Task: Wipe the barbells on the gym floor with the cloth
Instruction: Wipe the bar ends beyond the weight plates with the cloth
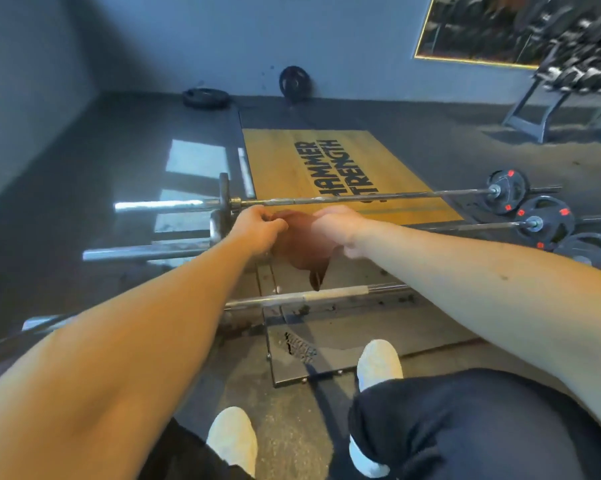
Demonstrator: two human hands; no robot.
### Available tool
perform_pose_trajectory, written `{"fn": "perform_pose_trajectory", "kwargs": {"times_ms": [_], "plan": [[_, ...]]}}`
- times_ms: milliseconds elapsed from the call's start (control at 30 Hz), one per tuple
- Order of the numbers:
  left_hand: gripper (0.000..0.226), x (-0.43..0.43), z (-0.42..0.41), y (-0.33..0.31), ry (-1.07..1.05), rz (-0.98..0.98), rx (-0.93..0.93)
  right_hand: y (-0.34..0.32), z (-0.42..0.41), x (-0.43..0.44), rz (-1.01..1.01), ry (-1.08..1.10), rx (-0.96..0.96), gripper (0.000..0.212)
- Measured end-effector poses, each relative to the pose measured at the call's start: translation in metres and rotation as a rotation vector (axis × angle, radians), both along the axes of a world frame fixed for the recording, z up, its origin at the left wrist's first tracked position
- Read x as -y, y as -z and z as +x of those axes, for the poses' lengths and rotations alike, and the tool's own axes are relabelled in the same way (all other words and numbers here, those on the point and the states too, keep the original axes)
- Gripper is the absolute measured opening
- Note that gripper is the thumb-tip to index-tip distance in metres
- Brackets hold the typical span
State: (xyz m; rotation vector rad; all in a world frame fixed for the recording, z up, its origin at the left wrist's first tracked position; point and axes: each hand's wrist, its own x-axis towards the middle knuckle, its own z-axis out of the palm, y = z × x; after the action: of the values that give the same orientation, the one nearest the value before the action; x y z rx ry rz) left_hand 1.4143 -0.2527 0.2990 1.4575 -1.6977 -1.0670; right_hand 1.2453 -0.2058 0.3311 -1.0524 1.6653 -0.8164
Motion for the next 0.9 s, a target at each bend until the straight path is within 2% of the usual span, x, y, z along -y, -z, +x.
{"fn": "perform_pose_trajectory", "kwargs": {"times_ms": [67,167,233,300,333,500,600,767,900], "plan": [[0.014,-0.007,0.014,-0.012,-0.006,-0.031,0.026,-0.008,0.014,-0.002,-0.02,0.005,-0.072,0.038],[0.017,-0.015,0.035,-0.017,-0.054,-0.023,0.009,-0.004,0.032,-0.004,-0.077,-0.028,-0.279,0.023],[0.031,-0.022,0.05,-0.015,-0.072,0.023,-0.016,0.004,0.043,-0.007,-0.157,-0.063,-0.453,0.014],[0.052,-0.029,0.064,-0.009,-0.046,0.096,-0.062,0.013,0.055,-0.008,-0.231,-0.082,-0.477,0.01],[0.055,-0.032,0.071,-0.006,-0.027,0.113,-0.056,0.018,0.059,-0.009,-0.252,-0.097,-0.472,0.01],[0.036,-0.034,0.095,0.018,0.009,0.146,0.081,0.034,0.074,0.002,-0.323,-0.112,-0.44,0.022],[0.037,-0.032,0.104,0.04,-0.002,0.178,0.01,0.043,0.082,0.012,-0.296,-0.095,-0.469,0.023],[0.025,-0.023,0.11,0.062,-0.052,0.083,-0.029,0.062,0.102,0.032,-0.22,-0.018,-0.539,0.019],[0.029,-0.003,0.118,0.071,-0.088,0.078,-0.063,0.075,0.113,0.052,-0.165,0.076,-0.621,0.013]]}}
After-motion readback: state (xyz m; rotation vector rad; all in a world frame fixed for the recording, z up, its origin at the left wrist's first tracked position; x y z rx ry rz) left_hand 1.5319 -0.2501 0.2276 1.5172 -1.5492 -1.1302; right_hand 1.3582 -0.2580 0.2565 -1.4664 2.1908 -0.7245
